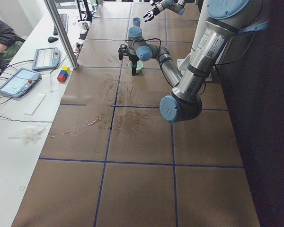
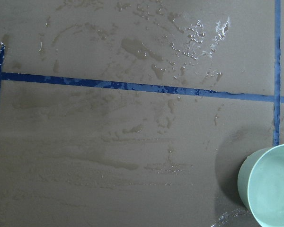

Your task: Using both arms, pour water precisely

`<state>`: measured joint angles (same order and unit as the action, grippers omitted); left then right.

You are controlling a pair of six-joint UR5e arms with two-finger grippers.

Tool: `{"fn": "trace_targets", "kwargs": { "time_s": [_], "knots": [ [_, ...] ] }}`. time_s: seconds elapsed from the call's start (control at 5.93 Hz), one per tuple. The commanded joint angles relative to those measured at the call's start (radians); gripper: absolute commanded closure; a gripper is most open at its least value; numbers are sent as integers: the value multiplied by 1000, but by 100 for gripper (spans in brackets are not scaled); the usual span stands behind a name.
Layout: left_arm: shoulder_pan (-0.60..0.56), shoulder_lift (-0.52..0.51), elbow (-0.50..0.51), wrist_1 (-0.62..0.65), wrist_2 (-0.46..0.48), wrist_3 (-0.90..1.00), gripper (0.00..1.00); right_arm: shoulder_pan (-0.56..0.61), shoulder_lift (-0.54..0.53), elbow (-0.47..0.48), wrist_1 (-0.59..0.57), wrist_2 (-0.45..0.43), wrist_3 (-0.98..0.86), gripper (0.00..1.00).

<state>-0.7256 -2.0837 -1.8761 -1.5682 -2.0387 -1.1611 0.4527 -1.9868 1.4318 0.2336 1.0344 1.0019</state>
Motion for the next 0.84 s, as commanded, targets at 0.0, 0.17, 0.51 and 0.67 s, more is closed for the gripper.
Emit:
{"fn": "trace_targets", "kwargs": {
  "time_s": [0.0,0.17,0.51,0.67],
  "knots": [
    [2,-3,2,-1,3,-6,0,155,-36,-10,46,234,-84,0],
    [17,-6,6,-1,5,-21,0,440,-8,-49,27,558,-173,0],
    [20,-13,11,-1,5,-23,0,916,136,-117,-168,1053,-408,0],
    [20,-16,12,-1,5,-23,0,969,144,-116,-224,1078,-457,0]
  ]
}}
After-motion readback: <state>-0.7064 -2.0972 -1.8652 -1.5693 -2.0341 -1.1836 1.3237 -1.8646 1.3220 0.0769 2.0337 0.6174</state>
